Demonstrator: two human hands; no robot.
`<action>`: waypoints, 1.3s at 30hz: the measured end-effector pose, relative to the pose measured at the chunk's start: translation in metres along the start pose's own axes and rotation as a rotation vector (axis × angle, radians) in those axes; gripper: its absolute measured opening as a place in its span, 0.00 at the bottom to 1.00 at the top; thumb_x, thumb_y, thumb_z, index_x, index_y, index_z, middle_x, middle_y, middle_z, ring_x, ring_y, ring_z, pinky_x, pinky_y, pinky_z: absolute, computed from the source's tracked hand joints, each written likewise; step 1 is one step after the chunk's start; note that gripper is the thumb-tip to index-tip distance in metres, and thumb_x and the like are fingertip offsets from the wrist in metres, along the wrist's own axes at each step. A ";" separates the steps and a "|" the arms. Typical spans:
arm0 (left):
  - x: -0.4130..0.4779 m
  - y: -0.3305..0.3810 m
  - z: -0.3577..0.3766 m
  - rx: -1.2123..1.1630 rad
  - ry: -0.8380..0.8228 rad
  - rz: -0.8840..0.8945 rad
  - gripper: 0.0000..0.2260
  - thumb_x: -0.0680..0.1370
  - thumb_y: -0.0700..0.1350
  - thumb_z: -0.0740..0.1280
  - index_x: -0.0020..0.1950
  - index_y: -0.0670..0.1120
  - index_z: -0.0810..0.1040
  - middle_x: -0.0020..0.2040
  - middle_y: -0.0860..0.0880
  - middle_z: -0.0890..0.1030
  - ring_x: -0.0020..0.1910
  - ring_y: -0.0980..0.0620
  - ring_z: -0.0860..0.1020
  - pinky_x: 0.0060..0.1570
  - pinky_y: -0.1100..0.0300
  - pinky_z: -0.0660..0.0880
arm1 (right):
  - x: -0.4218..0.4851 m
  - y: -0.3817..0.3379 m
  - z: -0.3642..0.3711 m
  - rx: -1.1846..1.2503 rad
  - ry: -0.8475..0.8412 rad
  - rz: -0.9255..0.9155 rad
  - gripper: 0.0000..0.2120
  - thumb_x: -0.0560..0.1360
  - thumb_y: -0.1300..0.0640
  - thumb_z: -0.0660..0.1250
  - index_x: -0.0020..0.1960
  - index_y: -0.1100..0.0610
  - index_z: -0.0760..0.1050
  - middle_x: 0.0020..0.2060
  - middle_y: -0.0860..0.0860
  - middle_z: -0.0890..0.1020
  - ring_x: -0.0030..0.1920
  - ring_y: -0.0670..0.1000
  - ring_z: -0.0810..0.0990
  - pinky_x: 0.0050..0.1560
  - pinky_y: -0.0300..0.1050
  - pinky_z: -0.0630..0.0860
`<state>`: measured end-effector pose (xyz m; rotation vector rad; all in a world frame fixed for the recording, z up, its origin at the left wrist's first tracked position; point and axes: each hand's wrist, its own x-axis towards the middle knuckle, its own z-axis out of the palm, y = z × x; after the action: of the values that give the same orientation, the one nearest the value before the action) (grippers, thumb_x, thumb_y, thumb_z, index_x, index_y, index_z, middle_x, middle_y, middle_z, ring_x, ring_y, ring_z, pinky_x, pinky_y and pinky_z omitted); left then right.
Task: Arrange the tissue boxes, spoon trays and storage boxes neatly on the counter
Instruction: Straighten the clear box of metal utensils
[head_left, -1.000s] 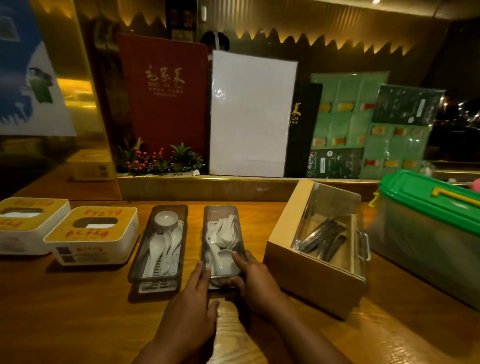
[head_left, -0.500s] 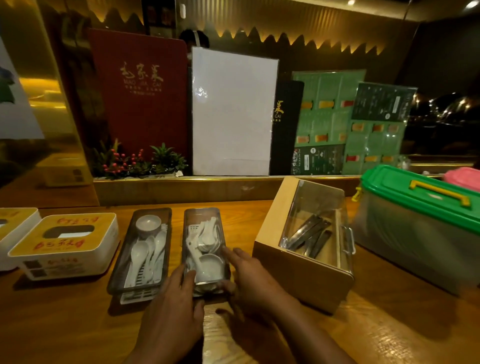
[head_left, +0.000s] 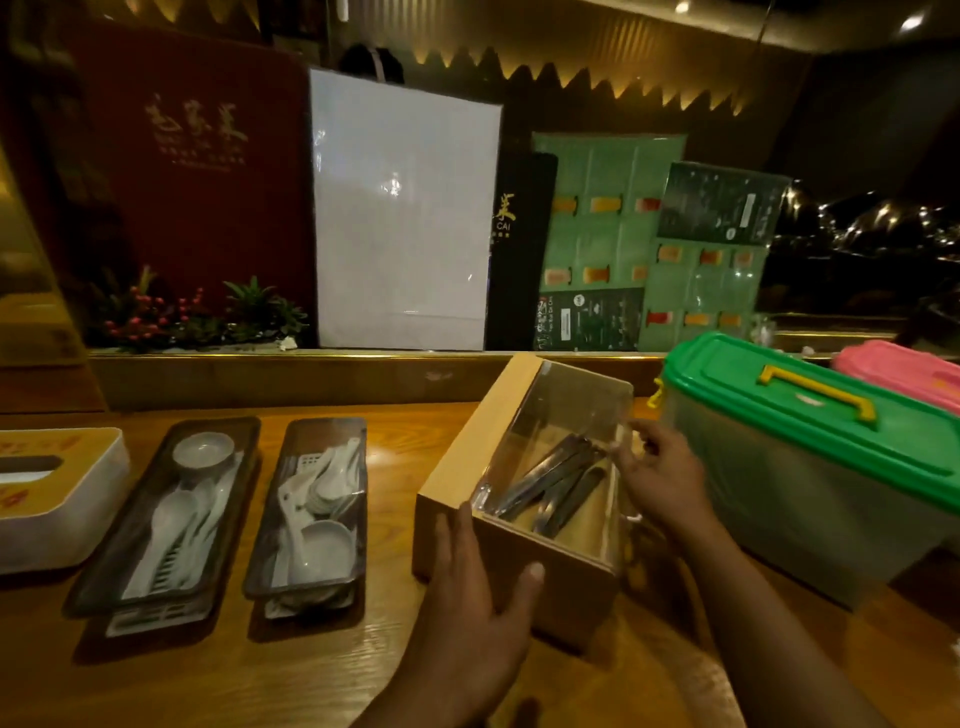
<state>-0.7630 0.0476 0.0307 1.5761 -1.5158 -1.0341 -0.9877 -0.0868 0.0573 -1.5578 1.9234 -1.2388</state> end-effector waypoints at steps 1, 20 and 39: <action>0.002 0.007 0.010 -0.036 0.002 -0.050 0.44 0.76 0.67 0.62 0.78 0.62 0.32 0.79 0.56 0.30 0.80 0.50 0.45 0.76 0.50 0.51 | 0.008 0.011 -0.002 0.055 -0.044 0.050 0.23 0.77 0.50 0.70 0.71 0.48 0.71 0.64 0.53 0.75 0.56 0.49 0.74 0.42 0.43 0.72; 0.113 0.005 0.011 -0.215 0.490 -0.108 0.45 0.71 0.60 0.72 0.81 0.60 0.48 0.80 0.50 0.60 0.77 0.42 0.63 0.70 0.38 0.65 | 0.119 0.075 0.007 0.082 -0.555 -0.155 0.32 0.72 0.45 0.74 0.66 0.23 0.62 0.75 0.43 0.52 0.74 0.58 0.64 0.68 0.60 0.71; 0.175 -0.023 -0.065 -0.450 0.332 -0.033 0.17 0.82 0.44 0.63 0.59 0.68 0.74 0.57 0.54 0.81 0.54 0.50 0.82 0.49 0.47 0.80 | 0.081 0.061 0.032 -0.348 -0.267 -0.112 0.48 0.66 0.26 0.65 0.77 0.33 0.43 0.78 0.56 0.36 0.76 0.68 0.55 0.69 0.61 0.66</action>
<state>-0.6957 -0.1280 0.0253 1.3700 -0.9568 -0.9888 -1.0264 -0.1734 0.0094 -1.9147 1.9692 -0.7115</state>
